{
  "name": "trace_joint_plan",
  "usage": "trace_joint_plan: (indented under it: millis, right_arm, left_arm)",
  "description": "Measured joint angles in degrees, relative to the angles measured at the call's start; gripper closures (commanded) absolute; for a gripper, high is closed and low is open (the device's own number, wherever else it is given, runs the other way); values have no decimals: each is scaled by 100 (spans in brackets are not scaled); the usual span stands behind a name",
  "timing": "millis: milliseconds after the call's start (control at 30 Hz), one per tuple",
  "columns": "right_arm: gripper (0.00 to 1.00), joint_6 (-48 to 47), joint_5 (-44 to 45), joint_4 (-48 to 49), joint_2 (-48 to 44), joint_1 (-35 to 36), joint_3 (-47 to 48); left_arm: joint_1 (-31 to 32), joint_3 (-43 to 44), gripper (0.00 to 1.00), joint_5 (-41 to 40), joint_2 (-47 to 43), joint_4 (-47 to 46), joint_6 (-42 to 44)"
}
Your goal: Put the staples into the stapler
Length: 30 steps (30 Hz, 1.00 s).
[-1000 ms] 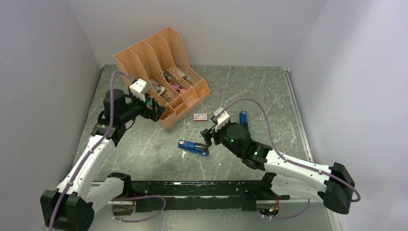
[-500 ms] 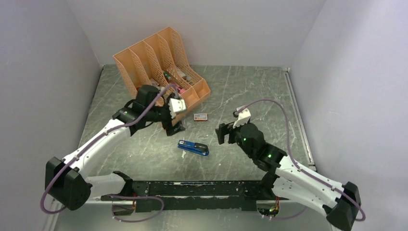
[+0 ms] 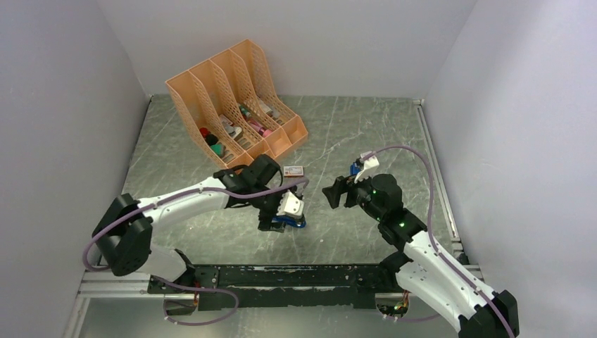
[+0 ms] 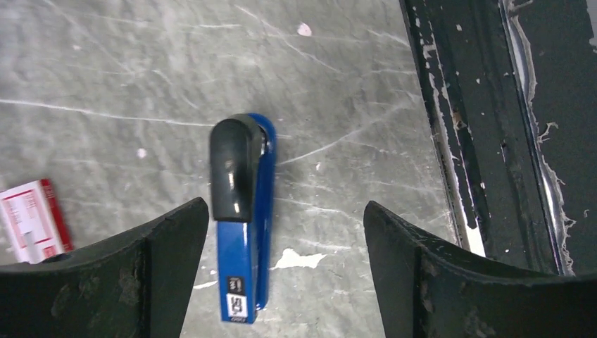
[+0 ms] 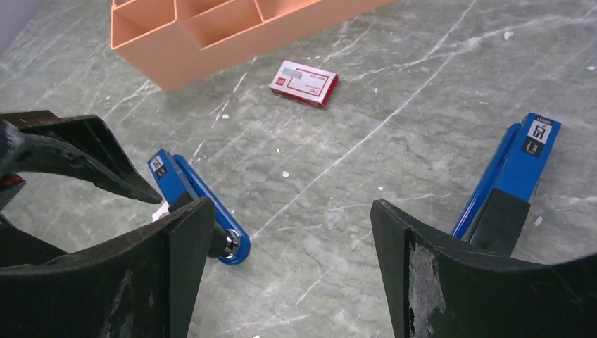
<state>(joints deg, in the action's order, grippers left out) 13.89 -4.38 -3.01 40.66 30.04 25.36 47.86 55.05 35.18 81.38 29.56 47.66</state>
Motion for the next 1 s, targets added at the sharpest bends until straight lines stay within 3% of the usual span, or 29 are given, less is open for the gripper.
trace_joint_plan:
  millis: [367,1000]
  right_arm:
    - [19,-90,-22,-205,74,-9,2]
    - [25,59,-42,-431,-162,-9,-44]
  left_arm:
    - [101,-79,16,-151,568,-905,20]
    - [111,251,43,-166,1624,-1073,151]
